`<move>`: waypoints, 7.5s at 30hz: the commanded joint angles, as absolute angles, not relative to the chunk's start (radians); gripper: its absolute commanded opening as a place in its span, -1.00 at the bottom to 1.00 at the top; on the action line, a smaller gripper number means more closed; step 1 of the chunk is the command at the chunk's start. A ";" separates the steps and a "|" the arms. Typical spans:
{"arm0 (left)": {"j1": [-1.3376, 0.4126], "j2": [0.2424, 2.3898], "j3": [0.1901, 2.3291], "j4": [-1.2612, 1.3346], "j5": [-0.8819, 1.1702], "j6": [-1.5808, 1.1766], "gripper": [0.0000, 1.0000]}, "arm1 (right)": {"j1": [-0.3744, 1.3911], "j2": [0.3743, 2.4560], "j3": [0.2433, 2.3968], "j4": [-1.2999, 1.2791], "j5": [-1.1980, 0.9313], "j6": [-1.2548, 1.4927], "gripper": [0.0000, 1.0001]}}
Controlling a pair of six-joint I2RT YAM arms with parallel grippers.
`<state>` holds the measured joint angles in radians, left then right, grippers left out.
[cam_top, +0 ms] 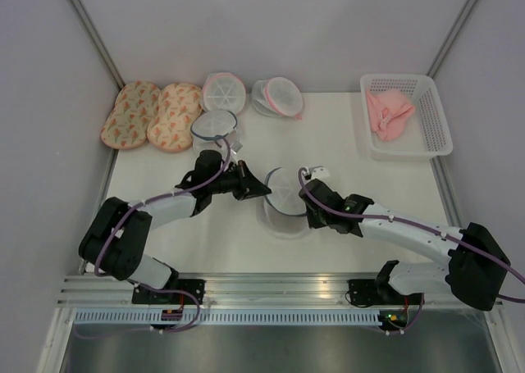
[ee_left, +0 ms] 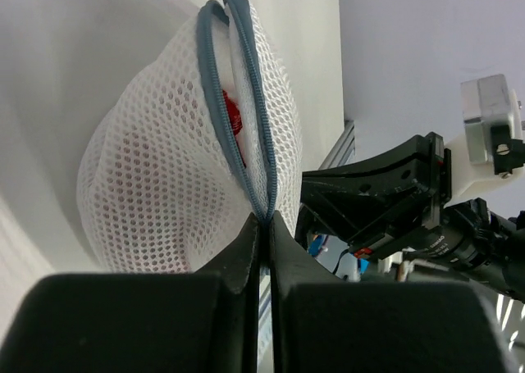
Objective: Unzip the laundry bag and remove the bra
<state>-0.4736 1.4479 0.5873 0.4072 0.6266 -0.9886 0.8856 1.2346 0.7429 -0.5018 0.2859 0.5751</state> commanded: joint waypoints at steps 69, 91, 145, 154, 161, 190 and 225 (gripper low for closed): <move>-0.451 1.364 0.647 0.253 0.437 -0.903 -0.95 | 0.887 1.204 0.673 -0.232 -0.279 0.482 -0.99; -0.364 1.477 0.663 0.326 0.805 -0.767 -0.95 | 0.884 1.413 0.847 -0.540 0.598 0.612 -0.69; -0.537 1.497 0.431 0.726 0.393 -1.057 -0.76 | 0.891 1.717 1.144 -0.351 0.347 0.465 -0.24; -0.558 1.624 0.411 0.664 0.314 -1.042 -0.95 | 0.891 1.724 1.105 -0.327 0.348 0.462 -0.60; -0.557 1.533 0.324 0.680 0.276 -1.042 -0.95 | 0.884 1.726 1.062 -0.316 0.371 0.476 -0.99; -0.558 1.647 0.370 0.704 0.347 -1.049 -0.95 | 0.807 1.471 1.069 -0.741 0.818 0.655 -0.99; -0.568 1.976 0.925 0.529 0.471 -0.790 -0.95 | 0.747 1.511 1.009 -0.344 0.446 0.518 -0.04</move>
